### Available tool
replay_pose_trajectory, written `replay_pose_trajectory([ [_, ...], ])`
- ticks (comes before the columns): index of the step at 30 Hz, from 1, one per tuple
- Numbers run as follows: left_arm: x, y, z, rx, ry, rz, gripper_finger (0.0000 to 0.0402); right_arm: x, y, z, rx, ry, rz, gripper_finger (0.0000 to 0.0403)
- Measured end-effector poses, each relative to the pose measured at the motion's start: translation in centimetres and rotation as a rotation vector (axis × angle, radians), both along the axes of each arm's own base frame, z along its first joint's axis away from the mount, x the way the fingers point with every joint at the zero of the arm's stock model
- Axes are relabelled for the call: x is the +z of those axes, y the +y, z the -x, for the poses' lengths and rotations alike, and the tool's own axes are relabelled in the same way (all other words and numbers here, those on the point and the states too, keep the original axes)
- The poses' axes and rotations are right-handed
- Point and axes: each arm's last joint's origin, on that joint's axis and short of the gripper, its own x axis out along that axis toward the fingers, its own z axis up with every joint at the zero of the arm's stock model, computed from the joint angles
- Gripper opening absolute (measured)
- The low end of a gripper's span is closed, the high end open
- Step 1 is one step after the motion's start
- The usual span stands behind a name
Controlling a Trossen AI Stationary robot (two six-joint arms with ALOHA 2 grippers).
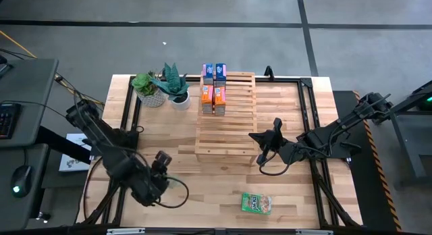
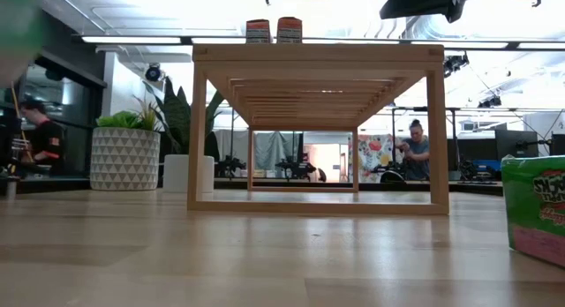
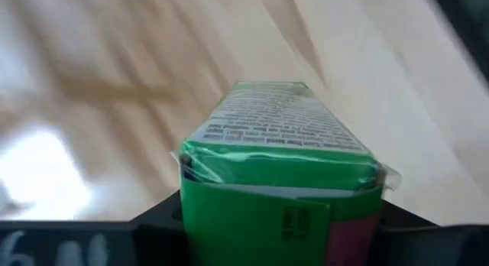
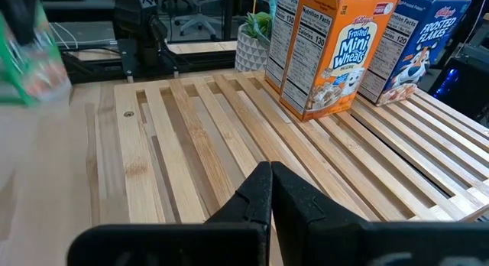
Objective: Stack cereal on shelf
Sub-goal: Put the left green cereal box on the shelf
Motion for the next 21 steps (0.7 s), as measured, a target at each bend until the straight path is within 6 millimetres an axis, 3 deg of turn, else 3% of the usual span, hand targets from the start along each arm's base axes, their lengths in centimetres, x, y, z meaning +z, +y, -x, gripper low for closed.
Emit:
replay_pose_trajectory([
  [5, 8.6, 1.2, -1.3, 0.083, -0.439, -0.095, 0.0166, 0.0, 0.0, 0.0, 0.0, 0.0, 0.0, 0.0],
  [9, 12.5, 4.0, -3.8, 0.303, -0.681, -0.154, 0.0162, 0.0, 0.0, 0.0, 0.001, 0.0, 0.0, 0.0],
  [14, 14.2, 8.8, -7.9, 0.509, -0.674, 0.124, 0.0162, 0.0, 0.0, 0.0, 0.001, 0.004, 0.002, 0.0],
  [17, 13.5, 12.1, -10.1, 0.611, -0.572, 0.218, 0.0162, 0.0, 0.0, 0.0, 0.002, 0.006, 0.002, 0.0],
  [21, 11.7, 16.1, -11.9, 0.76, -0.423, 0.189, 0.0162, -0.1, 0.0, 0.0, 0.008, 0.01, 0.0, 0.0],
])
